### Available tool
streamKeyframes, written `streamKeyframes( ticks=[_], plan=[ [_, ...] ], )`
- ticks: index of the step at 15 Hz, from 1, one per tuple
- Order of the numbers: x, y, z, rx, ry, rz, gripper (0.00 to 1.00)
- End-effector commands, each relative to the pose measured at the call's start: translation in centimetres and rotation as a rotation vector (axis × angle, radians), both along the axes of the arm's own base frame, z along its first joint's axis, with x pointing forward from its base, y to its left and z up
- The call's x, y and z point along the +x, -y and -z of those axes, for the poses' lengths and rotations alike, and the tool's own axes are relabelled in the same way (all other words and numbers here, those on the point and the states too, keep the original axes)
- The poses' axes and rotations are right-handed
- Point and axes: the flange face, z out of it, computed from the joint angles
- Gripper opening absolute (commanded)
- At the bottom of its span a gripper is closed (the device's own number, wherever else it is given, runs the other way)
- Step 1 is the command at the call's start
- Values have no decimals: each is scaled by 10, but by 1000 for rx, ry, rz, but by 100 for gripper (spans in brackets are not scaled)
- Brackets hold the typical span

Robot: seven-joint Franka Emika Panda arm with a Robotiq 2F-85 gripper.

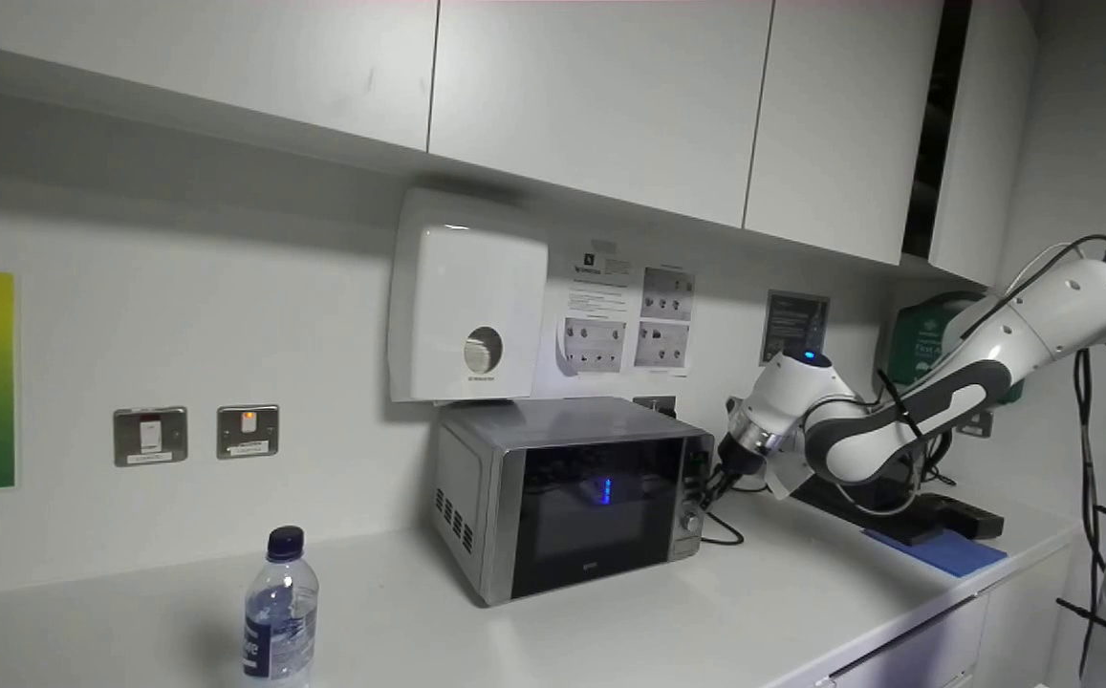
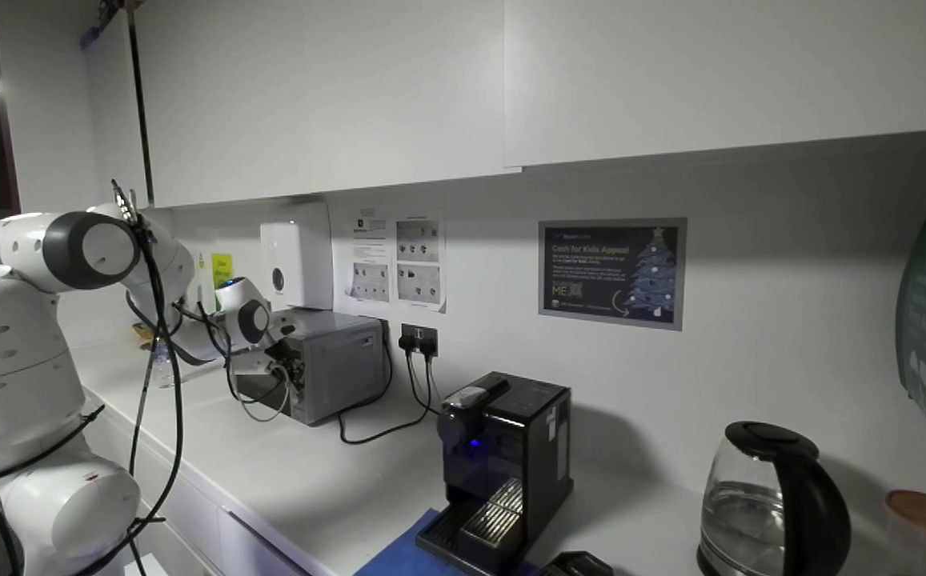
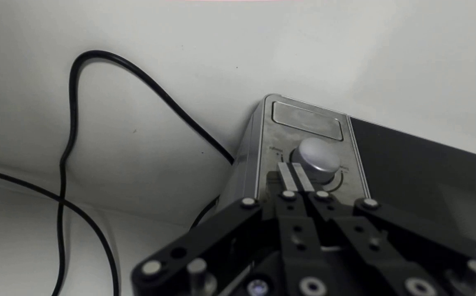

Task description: Turn on the microwave light, then turn it off

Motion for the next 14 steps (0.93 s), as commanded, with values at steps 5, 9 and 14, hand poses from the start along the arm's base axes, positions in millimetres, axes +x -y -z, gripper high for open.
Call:
streamKeyframes(
  ticks=[5, 9, 14],
  plan=[
    [7, 8, -27, -38, 117, 1, 0],
    [8, 2, -22, -6, 116, -9, 0],
    [11, -2, -12, 25, 91, -23, 0]
  ],
)
